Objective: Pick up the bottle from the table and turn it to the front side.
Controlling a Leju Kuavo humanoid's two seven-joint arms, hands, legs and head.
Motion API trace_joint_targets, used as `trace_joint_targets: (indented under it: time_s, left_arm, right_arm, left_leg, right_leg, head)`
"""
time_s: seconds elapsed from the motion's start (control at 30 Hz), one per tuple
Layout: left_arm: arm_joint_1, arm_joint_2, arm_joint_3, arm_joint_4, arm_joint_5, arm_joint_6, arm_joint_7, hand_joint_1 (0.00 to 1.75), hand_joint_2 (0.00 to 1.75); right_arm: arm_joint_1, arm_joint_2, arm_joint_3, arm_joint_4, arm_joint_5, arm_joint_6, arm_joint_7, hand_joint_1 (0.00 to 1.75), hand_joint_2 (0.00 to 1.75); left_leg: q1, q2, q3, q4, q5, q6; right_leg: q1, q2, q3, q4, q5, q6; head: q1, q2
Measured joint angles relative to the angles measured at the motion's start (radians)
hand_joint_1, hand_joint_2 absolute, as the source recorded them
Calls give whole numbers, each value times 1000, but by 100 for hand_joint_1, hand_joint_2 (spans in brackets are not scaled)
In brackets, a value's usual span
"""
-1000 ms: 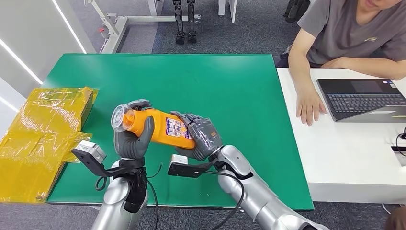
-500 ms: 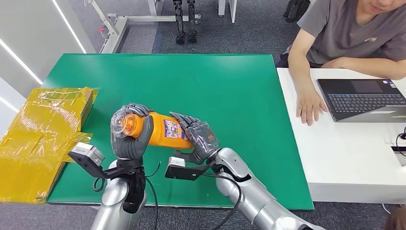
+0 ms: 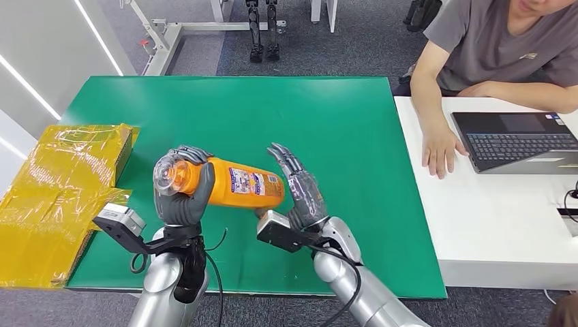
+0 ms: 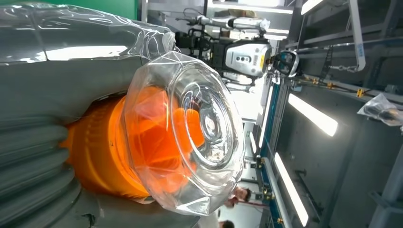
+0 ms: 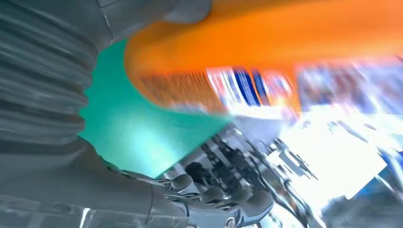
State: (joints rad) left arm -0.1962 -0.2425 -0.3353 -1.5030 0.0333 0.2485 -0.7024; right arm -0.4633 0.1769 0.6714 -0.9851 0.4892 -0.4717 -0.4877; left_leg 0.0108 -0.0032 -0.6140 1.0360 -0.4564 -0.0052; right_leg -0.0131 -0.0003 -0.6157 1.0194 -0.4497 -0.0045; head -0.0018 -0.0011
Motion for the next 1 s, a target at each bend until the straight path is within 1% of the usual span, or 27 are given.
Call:
trace_joint_targets:
  time_s: [0.13, 0.33, 0.53, 0.63, 0.73, 0.87, 0.93, 1.0]
  left_arm:
    - [1, 3, 0, -4, -18, 35, 0, 175, 175]
    - [1, 16, 0, -22, -71, 100, 0, 175, 175]
    - [1, 38, 4, -40, -181, 164, 0, 175, 175]
    - [1, 46, 17, -40, -238, 180, 3, 175, 175]
    - [1, 60, 33, -40, -339, 209, 25, 175, 175]
    - [1, 86, 56, -36, -525, 304, 52, 175, 175]
    - [1, 104, 66, -33, -621, 346, 79, 175, 175]
    - [1, 128, 74, -28, -683, 354, 109, 175, 175]
  right_arm:
    - [64, -3, -25, -112, -66, -42, -55, 0, 175]
    - [158, -7, -61, -295, -41, -151, -43, 0, 175]
    - [236, -13, -100, -448, -76, -185, -62, 0, 175]
    - [272, -14, -111, -503, -84, -195, -71, 0, 175]
    - [310, -15, -121, -549, -94, -200, -78, 0, 175]
    - [349, -15, -133, -587, -96, -210, -85, 0, 175]
    - [366, -15, -139, -598, -94, -215, -87, 0, 175]
    - [379, -15, -144, -608, -99, -219, -90, 0, 175]
  left_leg:
    - [0, 0, 0, 0, 0, 0]
    - [0, 0, 0, 0, 0, 0]
    - [0, 0, 0, 0, 0, 0]
    - [0, 0, 0, 0, 0, 0]
    - [0, 0, 0, 0, 0, 0]
    - [0, 1, 0, -1, -1, 0]
    - [0, 1, 0, -1, -1, 0]
    - [0, 1, 0, -1, -1, 0]
  right_leg:
    - [0, 0, 0, 0, 0, 0]
    - [0, 0, 0, 0, 0, 0]
    - [0, 0, 0, 0, 0, 0]
    - [0, 0, 0, 0, 0, 0]
    - [0, 0, 0, 0, 0, 0]
    - [0, 1, 0, 0, 0, 0]
    - [0, 1, 0, 0, 0, 0]
    - [0, 1, 0, 0, -1, 0]
  head:
    - [0, 0]
    - [0, 0]
    - [0, 0]
    - [0, 0]
    - [0, 0]
    - [0, 0]
    - [0, 0]
    - [0, 0]
